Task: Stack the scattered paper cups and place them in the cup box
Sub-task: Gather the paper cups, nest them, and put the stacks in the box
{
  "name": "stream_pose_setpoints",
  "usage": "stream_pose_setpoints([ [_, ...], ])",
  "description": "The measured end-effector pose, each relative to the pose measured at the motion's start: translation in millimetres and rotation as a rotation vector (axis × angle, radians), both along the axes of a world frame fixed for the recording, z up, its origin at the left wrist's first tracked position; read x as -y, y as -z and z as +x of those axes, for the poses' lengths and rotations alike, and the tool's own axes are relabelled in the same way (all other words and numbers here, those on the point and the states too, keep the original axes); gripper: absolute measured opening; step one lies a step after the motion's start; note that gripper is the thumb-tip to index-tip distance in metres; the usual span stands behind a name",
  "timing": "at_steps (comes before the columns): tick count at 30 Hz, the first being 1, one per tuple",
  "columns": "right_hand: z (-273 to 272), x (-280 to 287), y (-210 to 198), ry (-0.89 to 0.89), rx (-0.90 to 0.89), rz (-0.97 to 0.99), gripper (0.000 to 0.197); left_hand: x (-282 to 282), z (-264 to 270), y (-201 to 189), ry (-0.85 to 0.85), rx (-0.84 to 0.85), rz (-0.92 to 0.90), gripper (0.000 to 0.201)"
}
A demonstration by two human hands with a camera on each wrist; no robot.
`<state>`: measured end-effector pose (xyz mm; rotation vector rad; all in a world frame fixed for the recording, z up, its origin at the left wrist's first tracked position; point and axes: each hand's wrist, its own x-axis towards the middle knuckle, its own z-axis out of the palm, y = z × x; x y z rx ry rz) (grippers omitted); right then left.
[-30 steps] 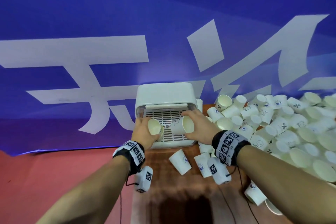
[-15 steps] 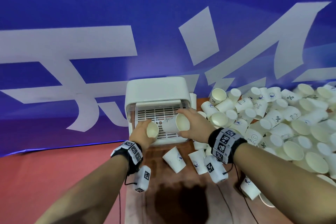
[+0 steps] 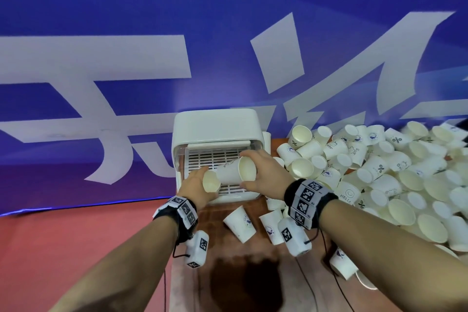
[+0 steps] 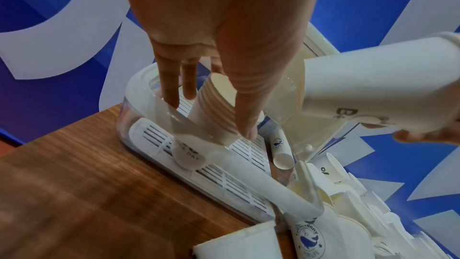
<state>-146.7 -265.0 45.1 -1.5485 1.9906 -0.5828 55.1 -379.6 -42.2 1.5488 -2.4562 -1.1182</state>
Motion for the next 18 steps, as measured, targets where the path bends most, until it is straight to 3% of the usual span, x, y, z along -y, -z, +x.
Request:
stream_pose_setpoints([
  [2, 5.1, 3.3, -2.3, -0.013, -0.015, -0.004, 0.079, -2.5, 3.4, -4.4, -0.013, 0.013, -0.012, 0.103],
  [11, 45.2, 35.7, -0.8, -0.11, -0.106, 0.04, 0.079, 2.4, 44.6, -25.7, -0.11, -0.134, -0.087, 0.059],
  [18, 71.1, 61.4, 20.7, -0.2, -0.204, 0.115, 0.076, 7.7, 86.9, -26.9, -0.238, -0.142, -0.053, 0.044],
])
